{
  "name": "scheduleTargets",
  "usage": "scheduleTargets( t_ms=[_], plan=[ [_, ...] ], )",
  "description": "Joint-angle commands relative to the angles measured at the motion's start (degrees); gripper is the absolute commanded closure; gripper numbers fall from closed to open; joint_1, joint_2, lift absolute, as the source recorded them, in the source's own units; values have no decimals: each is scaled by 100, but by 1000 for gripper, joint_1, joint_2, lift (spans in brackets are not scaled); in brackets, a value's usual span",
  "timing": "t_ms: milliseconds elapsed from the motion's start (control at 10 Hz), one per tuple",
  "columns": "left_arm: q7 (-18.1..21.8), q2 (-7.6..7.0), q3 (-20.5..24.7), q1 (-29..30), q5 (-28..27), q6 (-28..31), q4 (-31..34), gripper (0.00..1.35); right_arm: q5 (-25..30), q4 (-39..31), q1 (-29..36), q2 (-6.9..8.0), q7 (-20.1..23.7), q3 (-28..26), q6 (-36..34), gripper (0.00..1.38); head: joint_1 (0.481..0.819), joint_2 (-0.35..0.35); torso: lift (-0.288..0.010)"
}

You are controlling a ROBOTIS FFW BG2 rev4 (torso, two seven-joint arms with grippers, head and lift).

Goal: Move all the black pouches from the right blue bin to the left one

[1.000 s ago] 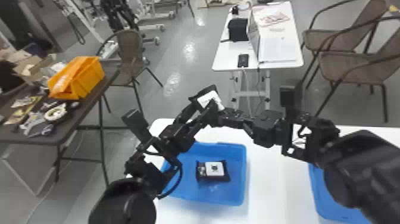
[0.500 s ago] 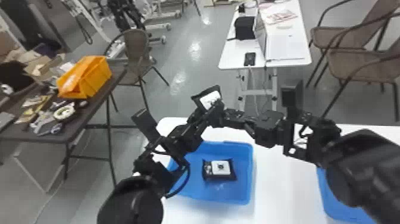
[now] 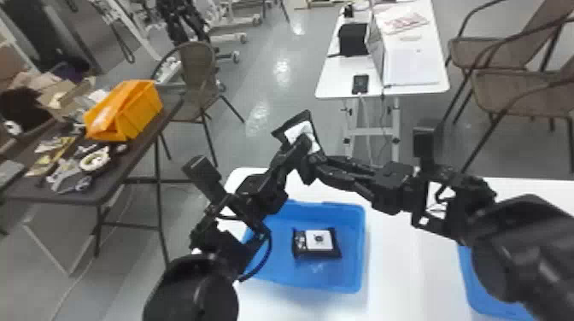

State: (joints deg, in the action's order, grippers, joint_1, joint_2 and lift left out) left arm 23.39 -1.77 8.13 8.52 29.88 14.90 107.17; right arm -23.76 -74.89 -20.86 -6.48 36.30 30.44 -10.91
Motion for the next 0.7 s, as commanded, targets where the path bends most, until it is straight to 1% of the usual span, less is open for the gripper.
scheduleTargets(
  t_ms=[0,100,200,300,400,500,600],
  plan=[
    [-1,115,154,88,-615,-338,-3,1211,478,-149,363,85,-18,-627,72,-1,681,305,0],
    [-1,177,303,185,-1327,-444,-21,1211,829,-351,750,173,-106,-1172,151,93,681,295,0],
    [8,186,365,308,-1863,-470,-117,1211,1128,-597,1180,279,-238,-1690,248,197,690,278,0],
    [8,177,365,369,-2215,-593,-302,1211,1304,-764,1549,366,-343,-2130,256,249,695,269,0],
    [25,177,338,405,-2575,-620,-469,1211,1418,-958,1831,402,-475,-2429,256,259,695,243,0],
    [34,177,312,413,-2646,-690,-618,1131,1436,-1063,1998,384,-572,-2622,230,259,695,211,0],
    [43,186,295,422,-2628,-804,-724,707,1436,-1107,2068,384,-589,-2754,221,259,695,183,0]
  ],
)
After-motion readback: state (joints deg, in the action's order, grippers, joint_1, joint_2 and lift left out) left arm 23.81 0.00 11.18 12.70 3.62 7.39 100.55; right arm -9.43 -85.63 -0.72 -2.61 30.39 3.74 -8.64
